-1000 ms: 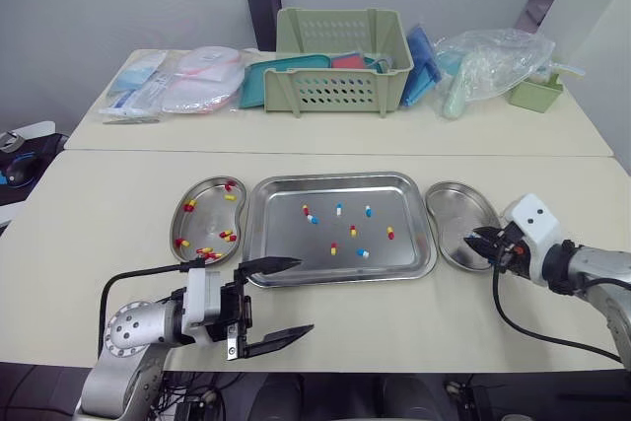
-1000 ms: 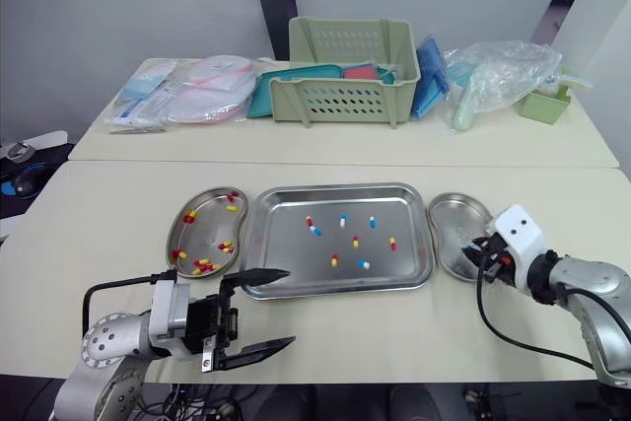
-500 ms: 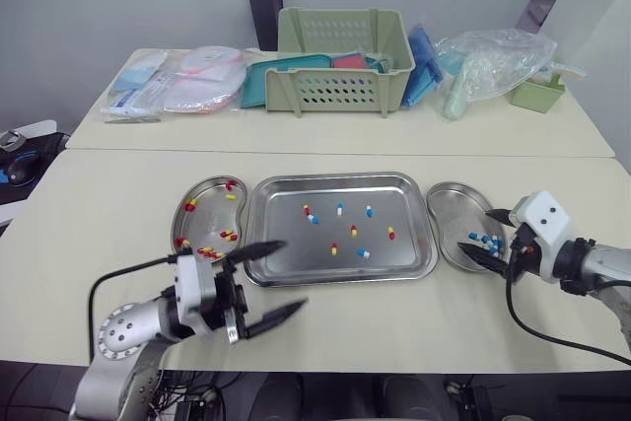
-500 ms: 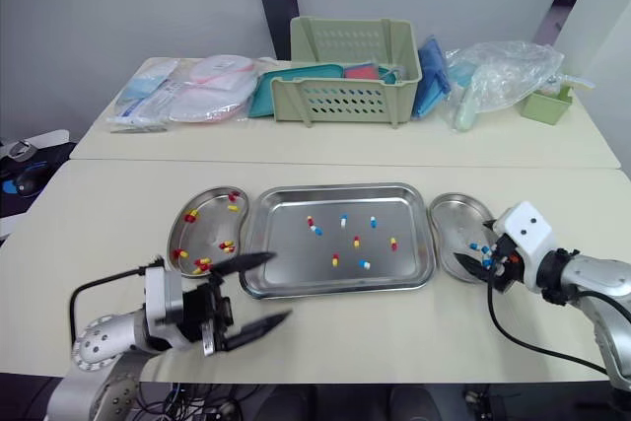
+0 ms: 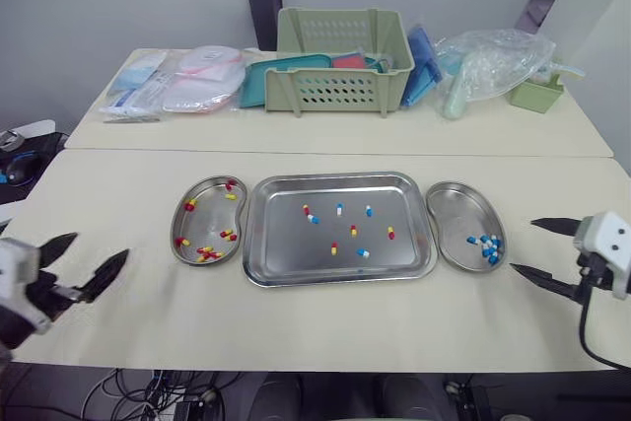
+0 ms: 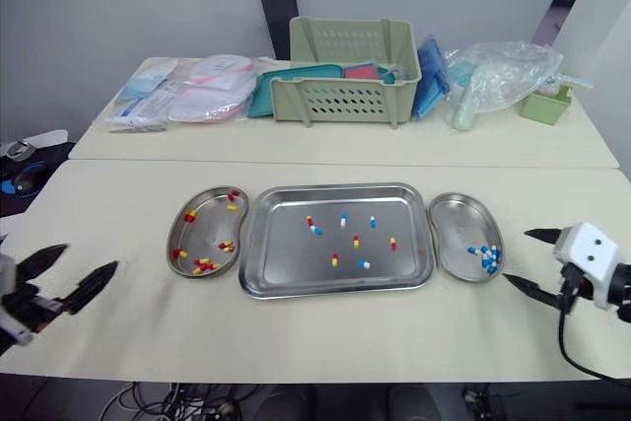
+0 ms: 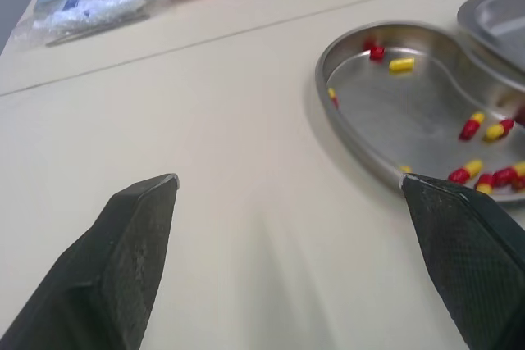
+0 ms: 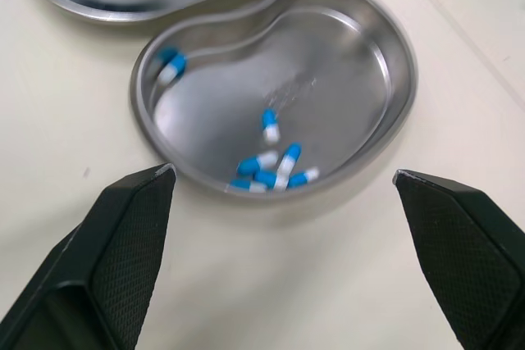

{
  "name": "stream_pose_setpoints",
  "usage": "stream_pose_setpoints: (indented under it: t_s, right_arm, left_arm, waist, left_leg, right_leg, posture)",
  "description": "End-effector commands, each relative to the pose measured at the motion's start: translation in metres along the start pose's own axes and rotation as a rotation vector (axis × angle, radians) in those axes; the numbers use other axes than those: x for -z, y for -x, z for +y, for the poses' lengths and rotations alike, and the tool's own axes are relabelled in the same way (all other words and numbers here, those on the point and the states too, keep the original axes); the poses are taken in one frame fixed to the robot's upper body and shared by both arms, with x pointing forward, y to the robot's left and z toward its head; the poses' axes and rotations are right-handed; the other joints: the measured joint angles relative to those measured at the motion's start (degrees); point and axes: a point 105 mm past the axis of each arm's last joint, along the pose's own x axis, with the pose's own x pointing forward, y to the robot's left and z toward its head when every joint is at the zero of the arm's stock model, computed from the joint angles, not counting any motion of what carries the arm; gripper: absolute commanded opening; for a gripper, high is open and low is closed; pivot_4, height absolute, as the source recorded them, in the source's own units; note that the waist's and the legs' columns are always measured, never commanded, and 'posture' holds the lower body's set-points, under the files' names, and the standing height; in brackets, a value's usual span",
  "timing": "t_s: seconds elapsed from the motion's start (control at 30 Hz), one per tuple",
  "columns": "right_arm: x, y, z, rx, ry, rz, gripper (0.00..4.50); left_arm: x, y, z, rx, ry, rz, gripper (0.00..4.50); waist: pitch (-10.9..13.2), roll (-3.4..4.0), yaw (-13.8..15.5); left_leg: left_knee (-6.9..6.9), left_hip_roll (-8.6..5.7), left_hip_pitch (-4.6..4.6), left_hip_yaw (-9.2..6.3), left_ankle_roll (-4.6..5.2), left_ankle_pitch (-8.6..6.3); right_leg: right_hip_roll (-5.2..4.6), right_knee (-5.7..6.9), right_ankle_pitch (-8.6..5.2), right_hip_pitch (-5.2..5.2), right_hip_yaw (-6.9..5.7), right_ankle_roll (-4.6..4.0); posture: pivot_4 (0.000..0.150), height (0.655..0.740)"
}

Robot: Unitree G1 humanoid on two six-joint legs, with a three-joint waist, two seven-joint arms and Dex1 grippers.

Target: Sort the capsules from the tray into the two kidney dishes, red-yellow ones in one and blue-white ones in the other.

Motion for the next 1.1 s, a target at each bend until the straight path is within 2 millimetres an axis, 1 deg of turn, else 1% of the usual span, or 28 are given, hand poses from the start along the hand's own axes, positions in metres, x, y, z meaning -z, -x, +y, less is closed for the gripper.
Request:
stream_pose_setpoints:
  t_s: [0.03,0.1,0.17,0.33,0.6,0.9,1.1]
  right_arm:
    - [0.01,0.017,-0.004,-0.029,0.02,0.039,4.49]
    - [0.017,0.02,-0.003,-0.042,0.019,0.064,4.49]
    - [0.019,0.021,-0.002,-0.041,0.011,0.065,4.49]
    - [0.017,0.017,0.002,-0.039,0.008,0.049,4.49]
    - [0.015,0.012,0.005,-0.048,0.012,0.041,4.49]
    - [0.014,0.014,0.007,-0.051,0.011,0.042,4.49]
    - [0.01,0.012,0.013,-0.056,0.018,0.019,4.49]
  left_arm:
    - [0.013,0.018,0.017,-0.037,-0.017,0.061,4.5]
    - [0.023,0.024,0.021,-0.051,-0.012,0.091,4.5]
    - [0.028,0.029,0.021,-0.064,-0.003,0.103,4.5]
    - [0.039,0.034,0.013,-0.051,0.008,0.124,4.5]
    - [0.041,0.029,0.006,-0.037,0.019,0.113,4.5]
    - [0.04,0.024,0.0,-0.031,0.025,0.089,4.5]
    - [0.041,0.023,-0.004,-0.02,0.024,0.086,4.5]
  waist:
    - [0.0,0.0,0.0]
    - [0.0,-0.02,0.0]
    - [0.0,-0.02,0.0]
    - [0.0,-0.02,0.0]
    - [0.0,-0.02,0.0]
    - [0.0,-0.03,0.0]
    - [0.0,-0.02,0.0]
  left_leg:
    - [-0.01,0.0,0.01,0.02,0.0,0.0]
    - [-0.03,0.01,0.01,0.02,0.0,0.0]
    - [-0.02,0.02,0.01,0.02,0.0,0.0]
    - [-0.02,0.03,0.01,0.03,-0.01,0.0]
    - [-0.01,0.03,0.01,0.03,-0.01,0.0]
    - [-0.01,0.03,0.01,0.03,-0.01,0.0]
    - [0.0,0.03,0.02,0.04,-0.01,0.0]
  right_leg:
    - [0.0,-0.02,0.0,0.0,0.01,0.0]
    - [0.0,-0.02,-0.01,0.0,0.0,-0.01]
    - [0.0,0.0,-0.01,0.01,0.0,-0.01]
    - [0.0,0.01,-0.01,0.01,0.01,-0.01]
    - [-0.01,0.01,0.0,0.02,0.0,-0.01]
    - [-0.01,0.02,0.0,0.02,0.0,-0.01]
    - [0.0,0.02,0.0,0.03,0.01,-0.01]
  posture:
    - [0.15,0.74]
    - [0.15,0.74]
    - [0.15,0.74]
    - [0.15,0.74]
    - [0.15,0.74]
    - [0.15,0.74]
    - [0.15,0.74]
